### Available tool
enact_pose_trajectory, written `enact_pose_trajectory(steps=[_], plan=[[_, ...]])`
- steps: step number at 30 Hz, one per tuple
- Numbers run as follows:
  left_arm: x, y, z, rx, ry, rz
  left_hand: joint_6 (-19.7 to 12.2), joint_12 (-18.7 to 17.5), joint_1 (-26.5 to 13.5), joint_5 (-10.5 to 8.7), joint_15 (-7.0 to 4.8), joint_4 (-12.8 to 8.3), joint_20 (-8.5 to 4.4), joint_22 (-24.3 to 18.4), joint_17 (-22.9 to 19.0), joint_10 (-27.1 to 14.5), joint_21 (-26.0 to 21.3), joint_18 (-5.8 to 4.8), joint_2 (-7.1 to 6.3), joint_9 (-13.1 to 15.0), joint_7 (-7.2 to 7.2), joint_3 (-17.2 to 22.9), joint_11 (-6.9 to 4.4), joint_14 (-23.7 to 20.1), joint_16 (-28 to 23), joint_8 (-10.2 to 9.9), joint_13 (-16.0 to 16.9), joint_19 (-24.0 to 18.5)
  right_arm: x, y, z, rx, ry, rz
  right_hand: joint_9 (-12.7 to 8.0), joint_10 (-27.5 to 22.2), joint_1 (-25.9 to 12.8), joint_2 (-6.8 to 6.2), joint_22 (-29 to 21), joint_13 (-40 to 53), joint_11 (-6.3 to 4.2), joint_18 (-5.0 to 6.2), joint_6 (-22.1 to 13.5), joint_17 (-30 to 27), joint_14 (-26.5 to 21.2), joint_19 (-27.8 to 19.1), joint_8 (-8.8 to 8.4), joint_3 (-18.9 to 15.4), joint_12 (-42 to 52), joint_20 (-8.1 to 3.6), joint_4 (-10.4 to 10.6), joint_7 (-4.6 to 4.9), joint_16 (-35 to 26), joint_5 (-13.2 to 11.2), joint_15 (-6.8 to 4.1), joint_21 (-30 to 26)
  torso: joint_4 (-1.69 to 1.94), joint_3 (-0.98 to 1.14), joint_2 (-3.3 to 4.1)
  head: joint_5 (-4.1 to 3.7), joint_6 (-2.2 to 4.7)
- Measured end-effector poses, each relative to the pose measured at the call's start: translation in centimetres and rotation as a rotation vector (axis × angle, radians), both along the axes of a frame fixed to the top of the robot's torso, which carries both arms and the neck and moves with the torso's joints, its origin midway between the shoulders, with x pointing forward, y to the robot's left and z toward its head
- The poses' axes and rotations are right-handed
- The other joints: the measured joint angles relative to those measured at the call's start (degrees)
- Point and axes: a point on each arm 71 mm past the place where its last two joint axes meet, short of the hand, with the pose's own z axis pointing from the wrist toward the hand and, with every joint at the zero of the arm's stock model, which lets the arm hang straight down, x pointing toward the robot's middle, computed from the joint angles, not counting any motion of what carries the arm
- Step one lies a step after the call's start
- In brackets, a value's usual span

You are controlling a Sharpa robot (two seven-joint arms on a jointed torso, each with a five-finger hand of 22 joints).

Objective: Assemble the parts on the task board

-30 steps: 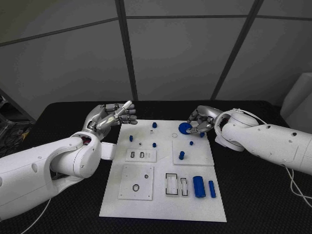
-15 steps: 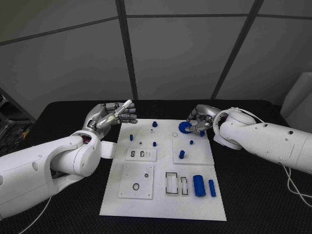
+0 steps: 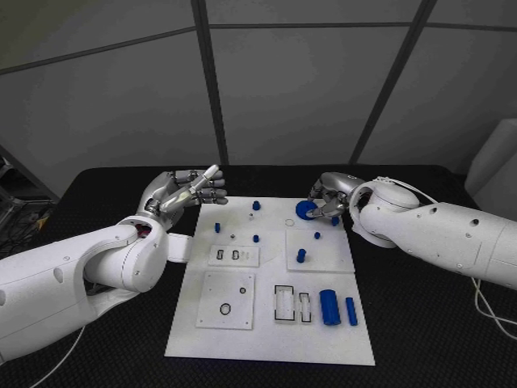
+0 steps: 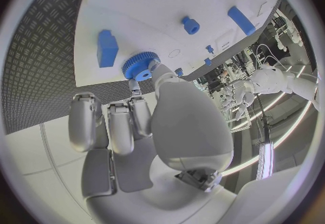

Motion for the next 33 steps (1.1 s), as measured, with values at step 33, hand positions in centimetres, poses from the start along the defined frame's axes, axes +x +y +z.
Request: enact_pose_trajectory(steps=[33], plan=[[0.03,0.03,-0.09,0.002,0.011,-0.002,0.0,0.0,-0.2,0.0,0.0,0.0,0.0,0.0,0.1,0.0,0.0,0.0,0.24,0.0,0.0,-0.3,0.0,0.0,-0.2,-0.2,0.0,0.0,0.54,0.3,0.43,-0.045,0.029,0.02,-0.7,1.2,-0.8,0.12,0.0,0.0,-0.41,0.01,3.5,0.0,0.0,0.4,-0.7,4.4,1.6,-0.44,0.7,-0.47,0.2,5.2,0.0,0.2,0.03,0.02,0.01,0.25,-0.46]])
